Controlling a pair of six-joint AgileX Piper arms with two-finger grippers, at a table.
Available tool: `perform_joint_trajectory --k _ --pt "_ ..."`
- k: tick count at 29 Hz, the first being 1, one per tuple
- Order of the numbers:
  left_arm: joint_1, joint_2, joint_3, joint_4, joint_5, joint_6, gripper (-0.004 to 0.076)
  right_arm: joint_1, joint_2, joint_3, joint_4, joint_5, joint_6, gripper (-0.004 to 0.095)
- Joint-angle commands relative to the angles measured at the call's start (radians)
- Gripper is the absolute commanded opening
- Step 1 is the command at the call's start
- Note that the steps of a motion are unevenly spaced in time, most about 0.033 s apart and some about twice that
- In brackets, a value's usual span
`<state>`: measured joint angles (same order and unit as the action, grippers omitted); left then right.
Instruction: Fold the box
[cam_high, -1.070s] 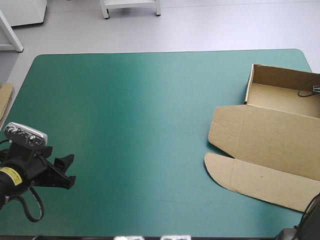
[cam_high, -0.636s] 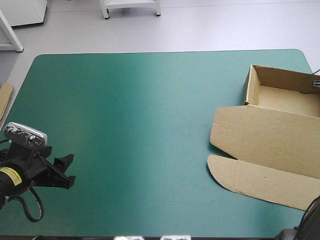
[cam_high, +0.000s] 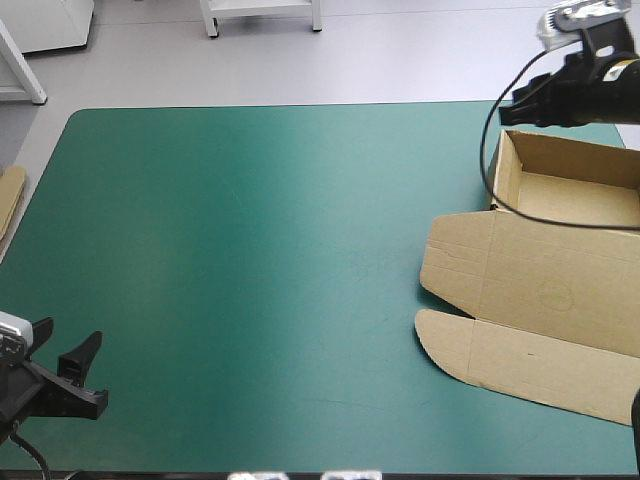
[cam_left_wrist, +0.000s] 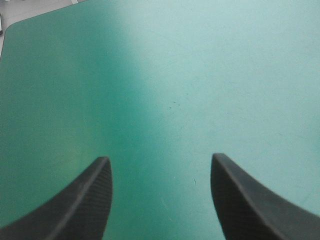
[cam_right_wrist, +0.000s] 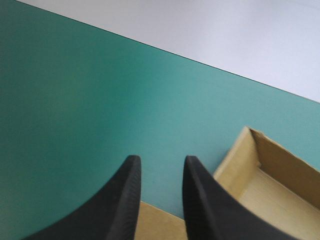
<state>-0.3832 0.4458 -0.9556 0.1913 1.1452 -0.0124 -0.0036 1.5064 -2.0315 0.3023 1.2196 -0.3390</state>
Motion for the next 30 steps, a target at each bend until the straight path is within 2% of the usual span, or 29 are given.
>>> perform_joint_trajectory --k 1,3,4,10,16,20,26,30 --pt "-0.007 -0.048 0.010 -0.012 -0.094 -0.009 0.0420 0.178 -0.160 0.100 -0.040 -0.126 -0.007 0.0102" --pt "-0.007 -0.076 0.010 -0.050 -0.094 -0.009 0.0420 0.265 -0.245 0.204 -0.085 -0.164 -0.007 -0.0001" --pt "-0.007 -0.092 0.010 -0.070 -0.094 -0.009 0.0420 0.303 -0.294 0.266 -0.105 -0.187 0.006 -0.0015" --pt "-0.007 -0.175 0.038 -0.076 -0.105 -0.001 0.0420 0.424 -0.629 0.672 -0.099 -0.344 0.062 -0.0013" --pt "-0.007 -0.240 0.137 -0.096 -0.132 0.106 0.0420 0.431 -0.963 1.066 -0.060 -0.409 0.086 -0.0013" --pt "-0.007 -0.284 0.237 -0.108 -0.155 0.114 0.0419 0.431 -1.134 1.259 -0.065 -0.452 0.097 -0.0013" --pt "-0.007 -0.388 0.398 -0.211 -0.201 0.140 0.0365 0.431 -1.346 1.476 -0.065 -0.466 0.101 -0.0013" --pt "-0.007 -0.449 0.441 -0.212 -0.227 0.140 0.0353 0.431 -1.424 1.563 -0.065 -0.485 0.100 -0.0013"
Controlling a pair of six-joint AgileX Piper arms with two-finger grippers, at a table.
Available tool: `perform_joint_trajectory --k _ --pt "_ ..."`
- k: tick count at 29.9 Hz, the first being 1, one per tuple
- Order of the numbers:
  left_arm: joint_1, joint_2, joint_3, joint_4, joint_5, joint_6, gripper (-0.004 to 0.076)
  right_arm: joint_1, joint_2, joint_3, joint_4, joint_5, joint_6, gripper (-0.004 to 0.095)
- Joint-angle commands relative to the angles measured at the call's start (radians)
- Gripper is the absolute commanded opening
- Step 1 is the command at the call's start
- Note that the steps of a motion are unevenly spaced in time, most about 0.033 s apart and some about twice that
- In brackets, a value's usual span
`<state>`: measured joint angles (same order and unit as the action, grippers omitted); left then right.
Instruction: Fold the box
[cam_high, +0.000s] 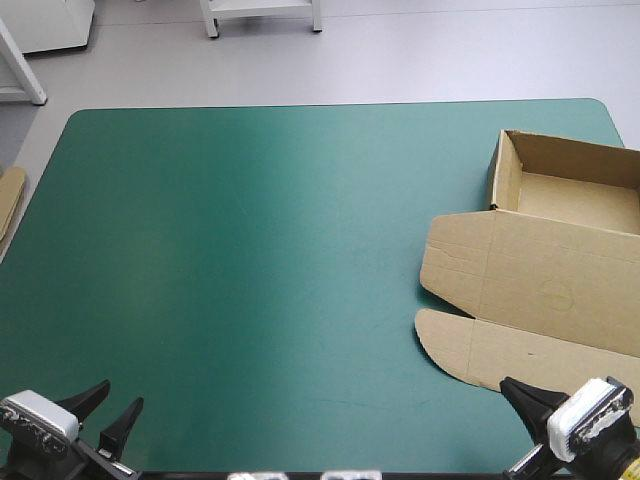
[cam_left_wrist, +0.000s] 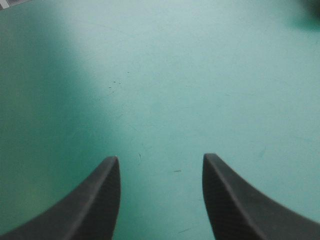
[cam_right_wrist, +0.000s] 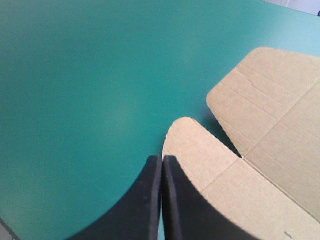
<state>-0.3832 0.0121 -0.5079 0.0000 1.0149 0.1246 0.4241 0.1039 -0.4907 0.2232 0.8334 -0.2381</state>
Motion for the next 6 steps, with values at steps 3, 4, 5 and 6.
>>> perform_joint_trajectory --k 3,4,5,6 --pt "-0.007 -0.039 -0.006 -0.029 -0.098 0.000 0.0352 0.004 -0.047 0.038 0.017 -0.135 -0.001 -0.0013" --pt "-0.007 -0.039 -0.006 -0.029 -0.096 -0.004 0.0352 0.004 -0.050 0.040 0.017 -0.138 -0.001 -0.0013" --pt "-0.007 -0.039 -0.006 -0.029 -0.096 -0.004 0.0352 0.004 -0.050 0.040 0.017 -0.138 -0.001 -0.0013" --pt "-0.007 -0.039 -0.006 -0.029 -0.100 -0.004 0.0352 0.004 -0.050 0.040 0.017 -0.138 -0.001 -0.0013"
